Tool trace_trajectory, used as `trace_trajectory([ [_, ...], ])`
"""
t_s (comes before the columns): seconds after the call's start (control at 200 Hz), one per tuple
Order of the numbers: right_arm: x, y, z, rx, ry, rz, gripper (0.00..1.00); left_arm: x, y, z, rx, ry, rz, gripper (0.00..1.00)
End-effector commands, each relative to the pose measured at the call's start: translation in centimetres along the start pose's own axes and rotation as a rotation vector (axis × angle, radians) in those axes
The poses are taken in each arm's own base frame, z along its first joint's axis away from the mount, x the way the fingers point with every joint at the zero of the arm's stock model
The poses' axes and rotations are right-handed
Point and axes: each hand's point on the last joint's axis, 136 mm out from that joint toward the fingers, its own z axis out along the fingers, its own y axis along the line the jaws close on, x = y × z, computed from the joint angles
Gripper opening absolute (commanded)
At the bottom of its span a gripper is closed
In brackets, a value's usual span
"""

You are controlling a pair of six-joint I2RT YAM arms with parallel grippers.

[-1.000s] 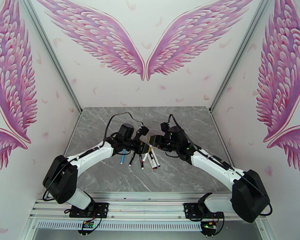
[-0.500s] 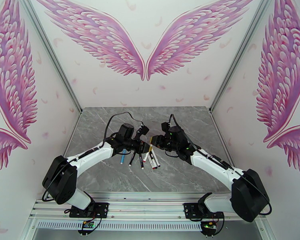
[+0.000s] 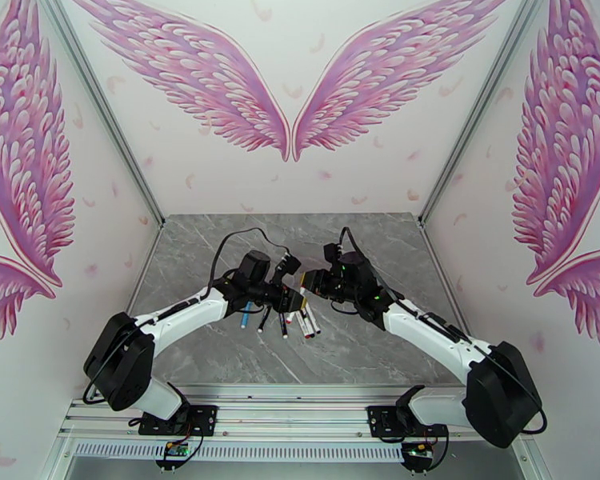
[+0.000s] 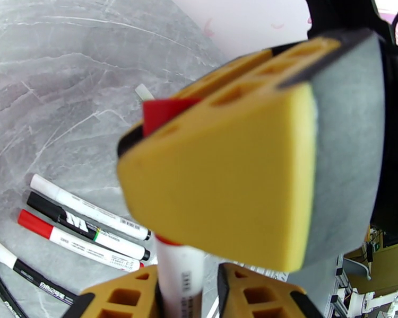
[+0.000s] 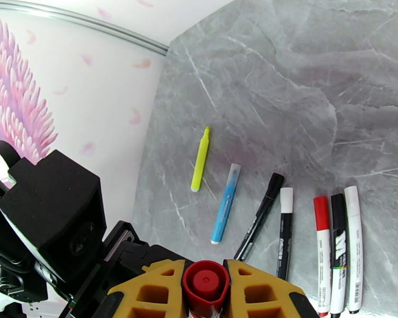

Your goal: Open the pen caps

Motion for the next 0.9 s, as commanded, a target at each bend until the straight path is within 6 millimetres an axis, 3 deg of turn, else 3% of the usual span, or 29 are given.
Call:
trace_trajectory([
  [0.0,-0.8,1.5,-0.6,-0.039,-0.033,-0.006,0.15,-0.6,-1.0,-0.7,0.015,-0.027,0.026,0.24],
  [0.375,-2.2,-0.6,-2.1,0.047,-0.133,0.047,0.15,0.5,-0.5,-0.7,-0.090,0.022,0.068,0.05],
  [0.7,-3.7,2.6,-4.6,-0.123,-0.166,-0.106,0.17,1.6,-4.3,-0.8,0.112,0.077,0.073,0.04],
  [0.895,-5.1,2.3,-6.3,-0.076,-0.223,-0.114,0.17,1.6,-3.7,-0.9,0.025,0.077,0.091,0.05],
])
